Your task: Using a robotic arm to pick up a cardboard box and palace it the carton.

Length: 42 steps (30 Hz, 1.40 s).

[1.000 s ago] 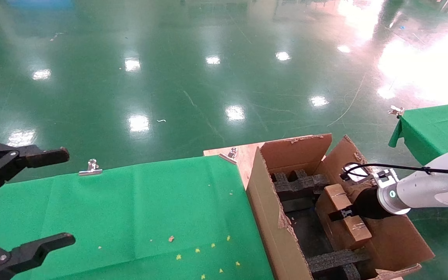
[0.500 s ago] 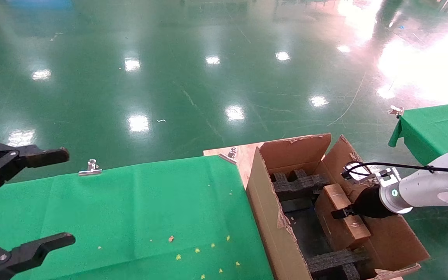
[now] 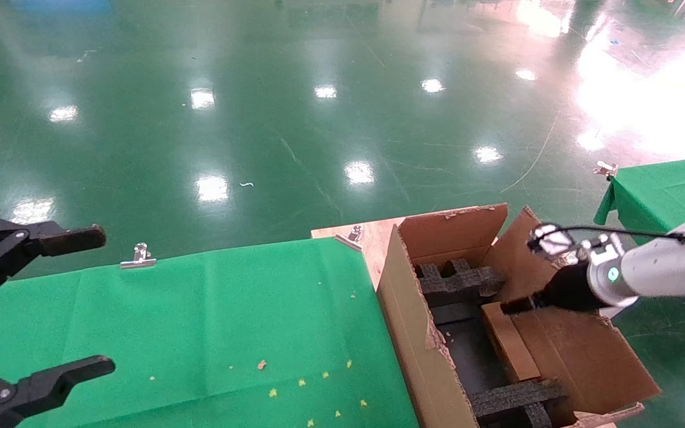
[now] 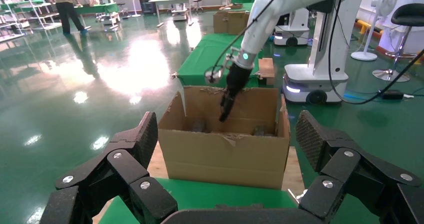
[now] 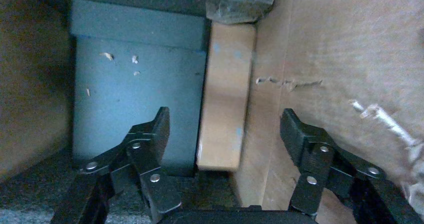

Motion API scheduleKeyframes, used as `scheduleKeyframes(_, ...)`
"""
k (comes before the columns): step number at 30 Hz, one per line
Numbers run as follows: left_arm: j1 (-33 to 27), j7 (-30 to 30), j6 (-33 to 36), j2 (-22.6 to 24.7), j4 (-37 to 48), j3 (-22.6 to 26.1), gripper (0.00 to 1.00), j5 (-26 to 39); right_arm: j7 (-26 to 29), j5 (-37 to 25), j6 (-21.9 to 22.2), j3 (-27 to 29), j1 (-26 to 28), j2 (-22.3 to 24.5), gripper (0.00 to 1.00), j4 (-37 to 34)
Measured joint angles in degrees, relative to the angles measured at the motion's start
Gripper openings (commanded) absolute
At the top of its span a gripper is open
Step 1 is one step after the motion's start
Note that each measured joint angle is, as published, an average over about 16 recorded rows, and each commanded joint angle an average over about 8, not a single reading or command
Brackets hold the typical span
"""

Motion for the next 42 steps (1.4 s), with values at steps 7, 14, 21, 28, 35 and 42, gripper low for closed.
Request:
scheduleKeyframes(7, 0.0, 0.0, 0.0, 0.0, 0.0, 0.0, 1.0, 0.0, -1.3, 0.1, 0.4, 1.9, 6.2, 3.7, 1.0, 6.7)
scheduleKeyframes(14, 0.0, 0.0, 0.0, 0.0, 0.0, 0.0, 1.0, 0.0, -5.3, 4.3, -3.1, 6.2, 13.2, 10.0, 1.0, 18.5)
scheduleKeyframes(21, 0.0, 0.0, 0.0, 0.0, 0.0, 0.0, 1.0, 0.0, -9.6, 12.7, -11.6, 10.8, 16.8, 15.4, 1.0, 27.9)
scheduleKeyframes(28, 0.0, 0.0, 0.0, 0.0, 0.0, 0.0, 1.0, 0.0, -11.8, 18.6, -18.2, 13.2, 16.9, 17.0, 1.0, 30.0)
scheduleKeyframes(35, 0.0, 0.0, 0.0, 0.0, 0.0, 0.0, 1.0, 0.0, -13.1, 19.0, -20.1, 17.1, 14.3, 16.4, 1.0, 30.3)
scheduleKeyframes(42, 0.0, 0.0, 0.0, 0.0, 0.0, 0.0, 1.0, 0.0, -16.4, 18.1, -22.5, 26.0, 8.6, 15.1, 1.0, 31.4)
